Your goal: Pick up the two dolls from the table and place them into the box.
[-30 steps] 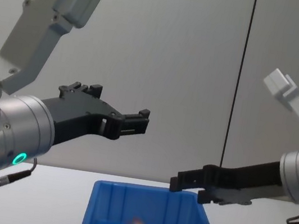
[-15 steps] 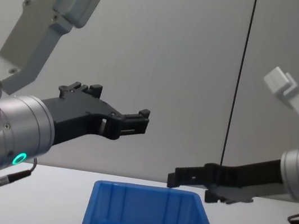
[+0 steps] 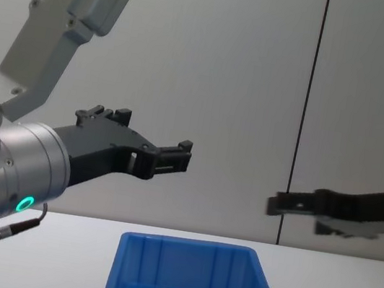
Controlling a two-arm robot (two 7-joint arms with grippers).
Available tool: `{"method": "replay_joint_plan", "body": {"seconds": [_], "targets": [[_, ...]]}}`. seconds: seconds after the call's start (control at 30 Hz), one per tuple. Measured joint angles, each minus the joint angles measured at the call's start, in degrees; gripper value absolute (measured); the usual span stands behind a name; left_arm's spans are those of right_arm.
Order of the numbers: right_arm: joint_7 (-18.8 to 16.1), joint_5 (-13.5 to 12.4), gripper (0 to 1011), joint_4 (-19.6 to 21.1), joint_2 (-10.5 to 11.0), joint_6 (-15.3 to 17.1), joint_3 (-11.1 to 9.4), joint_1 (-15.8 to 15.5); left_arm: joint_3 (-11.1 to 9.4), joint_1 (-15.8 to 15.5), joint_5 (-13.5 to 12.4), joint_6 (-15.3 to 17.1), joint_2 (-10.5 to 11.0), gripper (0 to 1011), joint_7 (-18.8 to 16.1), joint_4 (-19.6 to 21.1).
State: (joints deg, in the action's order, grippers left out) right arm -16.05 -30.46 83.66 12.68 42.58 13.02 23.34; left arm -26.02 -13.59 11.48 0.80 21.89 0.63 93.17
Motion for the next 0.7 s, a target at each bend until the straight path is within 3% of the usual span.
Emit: {"method": "replay_joint_plan", "body": {"seconds": [0.33,0.7], "targets": [[5.4,-0.4,1001,5.5,3.5,-5.0,-2.6,-5.2,0.0,0.0,0.0,0.0,0.0,999,0.0,0.0],[9.4,0.9,1001,10.5,6.5,-14.3,-4.6,-11.3,0.0,0.0,0.0,0.0,0.0,999,0.0,0.0]]}}
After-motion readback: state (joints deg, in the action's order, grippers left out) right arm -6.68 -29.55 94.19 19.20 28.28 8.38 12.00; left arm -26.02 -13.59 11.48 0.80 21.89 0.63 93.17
